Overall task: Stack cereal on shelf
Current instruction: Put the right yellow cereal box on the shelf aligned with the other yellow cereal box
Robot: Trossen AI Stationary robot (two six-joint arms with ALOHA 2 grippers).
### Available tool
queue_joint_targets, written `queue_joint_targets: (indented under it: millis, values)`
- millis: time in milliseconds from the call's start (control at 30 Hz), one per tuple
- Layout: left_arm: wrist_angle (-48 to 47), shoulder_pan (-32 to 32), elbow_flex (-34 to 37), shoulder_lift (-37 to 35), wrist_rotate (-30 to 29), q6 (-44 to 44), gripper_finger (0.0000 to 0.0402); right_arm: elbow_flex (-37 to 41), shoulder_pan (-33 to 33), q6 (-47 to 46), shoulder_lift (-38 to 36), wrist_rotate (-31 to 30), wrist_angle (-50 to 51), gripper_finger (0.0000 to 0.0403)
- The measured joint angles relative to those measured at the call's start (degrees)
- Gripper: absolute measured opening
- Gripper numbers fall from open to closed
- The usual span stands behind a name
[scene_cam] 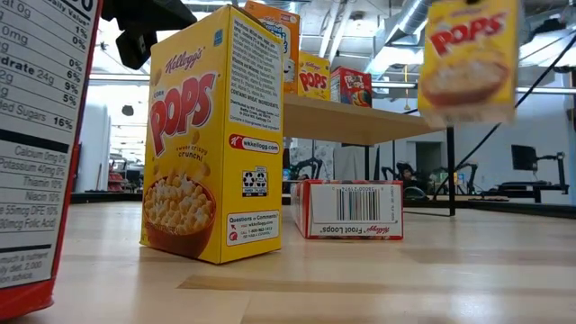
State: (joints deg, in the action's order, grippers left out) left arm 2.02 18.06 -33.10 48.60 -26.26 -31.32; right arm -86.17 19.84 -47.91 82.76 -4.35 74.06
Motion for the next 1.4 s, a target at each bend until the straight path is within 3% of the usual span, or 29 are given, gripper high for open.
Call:
queue_joint_targets:
  millis: [367, 767, 1133, 1400]
  values:
    - [0.0, 0.0, 0.0, 0.0, 0.0, -0.9, 0.0, -12.5, -11.1, 20.3, 0.0, -0.1, 8.9, 0.0139]
    - [-0.1, 0.0, 0.0, 0.0, 0.0, -2.2, 0.0, -14.2, -23.2, 50.1, 0.0, -0.8, 3.6, 0.0139]
    - [-0.1, 0.0, 0.0, 0.0, 0.0, -3.3, 0.0, -14.2, -24.8, 71.4, 0.0, -3.3, -7.2, 0.0145]
    - [-0.1, 0.0, 0.0, 0.0, -1.8, -3.5, 0.0, -14.1, -24.8, 78.8, 1.9, -3.3, -7.2, 0.0138]
